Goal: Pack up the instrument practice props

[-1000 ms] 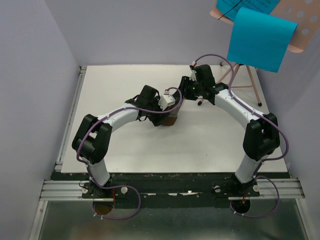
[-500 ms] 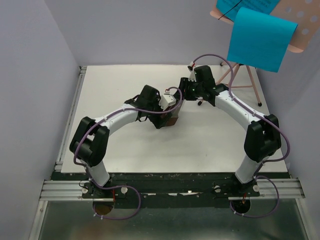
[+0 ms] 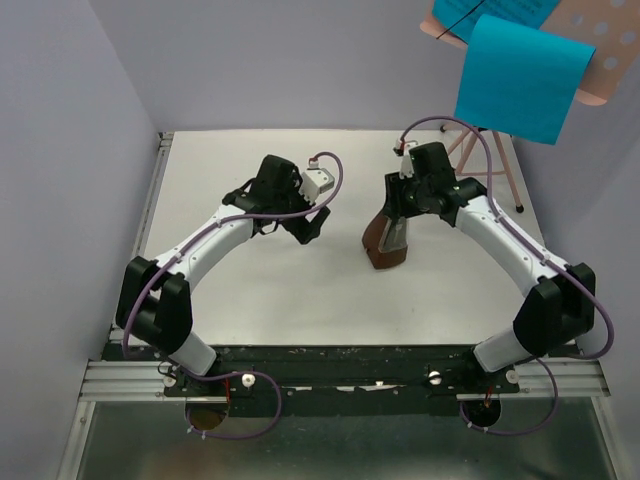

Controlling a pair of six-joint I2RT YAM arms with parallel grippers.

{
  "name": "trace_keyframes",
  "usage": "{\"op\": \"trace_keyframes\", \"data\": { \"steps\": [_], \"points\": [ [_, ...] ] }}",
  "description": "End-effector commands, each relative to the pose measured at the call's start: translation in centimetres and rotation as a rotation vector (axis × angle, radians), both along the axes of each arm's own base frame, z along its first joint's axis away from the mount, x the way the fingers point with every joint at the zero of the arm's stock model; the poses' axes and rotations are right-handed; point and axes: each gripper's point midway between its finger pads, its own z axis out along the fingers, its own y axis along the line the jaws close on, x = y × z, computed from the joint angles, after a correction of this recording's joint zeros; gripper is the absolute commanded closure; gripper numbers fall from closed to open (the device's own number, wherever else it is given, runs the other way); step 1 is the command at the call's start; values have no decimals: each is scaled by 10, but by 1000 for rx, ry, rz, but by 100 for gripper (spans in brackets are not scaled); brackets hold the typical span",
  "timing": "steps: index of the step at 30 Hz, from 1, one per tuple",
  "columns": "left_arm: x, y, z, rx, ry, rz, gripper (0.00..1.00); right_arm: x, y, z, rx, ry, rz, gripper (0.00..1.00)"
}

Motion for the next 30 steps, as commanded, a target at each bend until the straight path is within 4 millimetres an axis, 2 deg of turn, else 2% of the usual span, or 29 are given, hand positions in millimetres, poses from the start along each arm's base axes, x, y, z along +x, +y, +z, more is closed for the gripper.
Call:
{"op": "trace_keyframes", "data": {
  "steps": [1, 6, 13, 25, 30],
  "points": [
    [30, 17, 1, 43, 22, 142, 1, -20, -46, 15, -53, -5, -126, 100],
    [51, 19, 2, 34, 57, 212, 1, -31, -83, 11, -103, 5, -203, 100],
    [59, 16, 9, 18, 70, 227, 1, -40, -139, 2, -166, 66, -346, 100],
    [61, 15, 10, -1, 87, 223, 1, -104, -226, -21, -307, 264, -471, 100],
    [60, 14, 12, -9, 87, 217, 1, -116, -254, -24, -327, 290, -535, 100]
  ]
}}
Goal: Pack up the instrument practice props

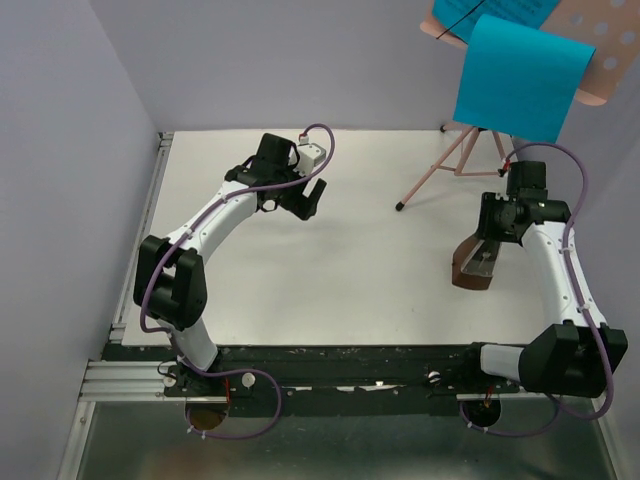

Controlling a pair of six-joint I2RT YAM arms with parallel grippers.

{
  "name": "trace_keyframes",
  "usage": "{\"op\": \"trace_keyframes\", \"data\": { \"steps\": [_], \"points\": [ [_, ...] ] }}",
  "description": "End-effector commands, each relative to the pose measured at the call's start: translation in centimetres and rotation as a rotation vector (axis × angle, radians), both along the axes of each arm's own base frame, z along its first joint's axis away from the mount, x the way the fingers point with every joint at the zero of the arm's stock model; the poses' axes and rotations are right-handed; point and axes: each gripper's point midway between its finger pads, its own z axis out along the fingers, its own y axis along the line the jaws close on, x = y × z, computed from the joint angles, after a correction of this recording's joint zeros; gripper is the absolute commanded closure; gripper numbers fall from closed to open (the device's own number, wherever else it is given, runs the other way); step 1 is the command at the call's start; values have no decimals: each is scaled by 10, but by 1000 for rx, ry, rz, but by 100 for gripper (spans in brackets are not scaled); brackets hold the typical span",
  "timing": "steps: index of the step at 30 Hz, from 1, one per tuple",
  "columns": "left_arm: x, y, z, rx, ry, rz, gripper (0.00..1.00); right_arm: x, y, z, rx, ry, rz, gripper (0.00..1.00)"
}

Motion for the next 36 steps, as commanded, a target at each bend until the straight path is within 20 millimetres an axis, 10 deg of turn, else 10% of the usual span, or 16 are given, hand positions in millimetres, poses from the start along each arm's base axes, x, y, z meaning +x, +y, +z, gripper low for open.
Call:
{"op": "trace_keyframes", "data": {
  "steps": [1, 6, 9, 13, 20, 27, 36],
  "points": [
    [1, -3, 7, -23, 8, 0, 1, -37, -28, -15, -67, 144, -27, 100],
    [-2, -3, 8, -28, 7, -2, 1, -45, -30, -15, -33, 162, -23, 92],
    [-7, -2, 11, -31, 3, -7, 1, -37, -19, -1, 9, 106, 51, 38],
    [-11, -1, 17, -35, -12, -28, 1, -22, -7, 30, 13, -47, 168, 1],
    [-23, -11, 27, -78, -7, -103, 1, -10, 28, 84, 4, -301, 384, 0],
    [-29, -15, 38, -97, 6, -141, 1, 9, 115, 93, 23, -376, 653, 10],
    [-38, -7, 44, -64, -5, -171, 1, 120, 132, 67, 74, -536, 174, 30]
  ]
}}
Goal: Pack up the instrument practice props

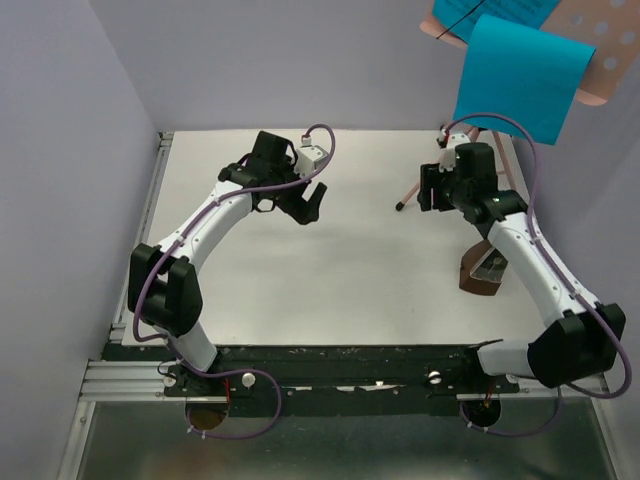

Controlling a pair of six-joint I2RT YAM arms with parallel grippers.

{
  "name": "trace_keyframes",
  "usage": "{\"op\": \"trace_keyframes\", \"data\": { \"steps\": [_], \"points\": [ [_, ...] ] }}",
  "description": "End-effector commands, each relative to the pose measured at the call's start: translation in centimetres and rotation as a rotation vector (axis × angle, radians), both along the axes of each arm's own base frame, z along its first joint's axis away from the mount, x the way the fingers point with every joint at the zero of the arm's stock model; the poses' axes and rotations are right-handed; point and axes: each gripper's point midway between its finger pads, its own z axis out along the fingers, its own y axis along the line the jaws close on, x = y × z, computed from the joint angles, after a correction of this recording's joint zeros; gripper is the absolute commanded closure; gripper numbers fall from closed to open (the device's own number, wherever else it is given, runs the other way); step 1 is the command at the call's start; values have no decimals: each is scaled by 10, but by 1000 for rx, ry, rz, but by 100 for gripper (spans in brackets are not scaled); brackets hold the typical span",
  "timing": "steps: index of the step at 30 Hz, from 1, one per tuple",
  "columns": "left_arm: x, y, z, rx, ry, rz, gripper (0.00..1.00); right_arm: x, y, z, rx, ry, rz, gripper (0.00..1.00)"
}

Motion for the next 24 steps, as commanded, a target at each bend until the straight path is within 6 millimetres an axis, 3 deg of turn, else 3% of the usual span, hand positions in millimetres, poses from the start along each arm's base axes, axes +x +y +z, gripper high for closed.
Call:
{"op": "trace_keyframes", "data": {
  "steps": [1, 5, 10, 17, 24],
  "points": [
    [-11, 5, 23, 2, -43, -43, 1, 67, -2, 2, 62, -203, -307, 28],
    [-19, 14, 25, 36, -48, -51, 1, 101, 0, -14, 85, -201, -411, 24],
    [-22, 21, 22, 64, -45, -43, 1, 125, -6, -25, 66, -197, -506, 25],
    [-19, 21, 26, 61, -64, -34, 1, 148, -11, -34, 41, -197, -555, 33],
    [-24, 20, 25, 61, -59, -54, 1, 164, -42, -54, 30, -175, -655, 34]
  ]
}}
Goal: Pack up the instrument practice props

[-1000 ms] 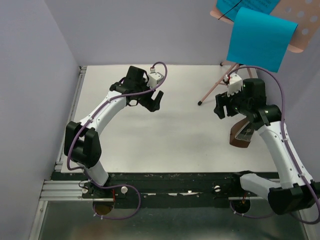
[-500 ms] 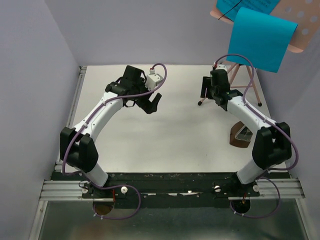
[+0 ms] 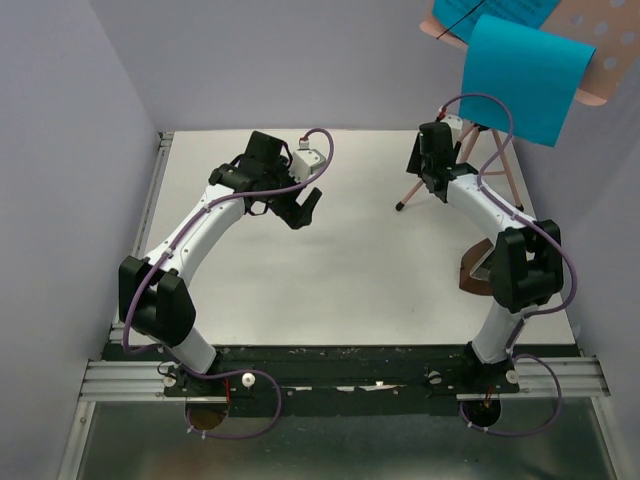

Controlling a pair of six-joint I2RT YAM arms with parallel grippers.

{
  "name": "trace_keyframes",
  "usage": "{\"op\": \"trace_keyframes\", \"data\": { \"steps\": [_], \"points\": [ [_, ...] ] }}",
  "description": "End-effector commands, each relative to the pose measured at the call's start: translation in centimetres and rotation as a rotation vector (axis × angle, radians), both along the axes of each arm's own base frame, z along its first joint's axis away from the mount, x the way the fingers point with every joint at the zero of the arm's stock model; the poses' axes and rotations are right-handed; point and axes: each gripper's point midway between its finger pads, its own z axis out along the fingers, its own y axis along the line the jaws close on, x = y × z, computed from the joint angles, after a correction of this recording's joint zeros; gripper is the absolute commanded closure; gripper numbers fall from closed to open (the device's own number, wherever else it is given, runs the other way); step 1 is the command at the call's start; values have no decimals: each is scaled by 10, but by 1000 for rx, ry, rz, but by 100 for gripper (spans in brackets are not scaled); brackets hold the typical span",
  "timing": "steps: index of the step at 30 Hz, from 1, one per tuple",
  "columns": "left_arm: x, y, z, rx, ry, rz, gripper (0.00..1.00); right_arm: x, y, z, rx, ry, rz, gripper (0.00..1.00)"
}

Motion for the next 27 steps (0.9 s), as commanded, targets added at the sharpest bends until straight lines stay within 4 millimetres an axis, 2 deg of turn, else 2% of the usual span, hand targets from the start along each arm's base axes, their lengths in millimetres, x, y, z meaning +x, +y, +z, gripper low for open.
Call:
{"op": "trace_keyframes", "data": {
  "steps": [1, 6, 10, 13, 15, 18, 21, 27],
  "points": [
    [-5, 5, 10, 1, -24, -7, 1, 18, -28, -4, -11, -29, -105, 34],
    [-6, 7, 9, 12, -24, -10, 1, 31, -38, -5, -20, -50, -116, 37],
    [-6, 7, 7, 16, -20, -11, 1, 43, -37, -5, 3, -76, -114, 51],
    [-8, 5, 5, 15, -11, -16, 1, 46, -36, -11, 41, -74, -116, 58],
    [-9, 5, 5, 17, -12, -19, 1, 45, -33, -16, 70, -66, -105, 67],
    [-11, 4, 3, 19, -8, -22, 1, 41, -27, -25, 103, -43, -82, 91],
    [-14, 5, 2, 17, -3, -23, 1, 31, -23, -33, 137, -7, -78, 100],
    [-18, 5, -1, 10, 0, -24, 1, 4, -12, -35, 239, 43, -79, 100]
  ]
}}
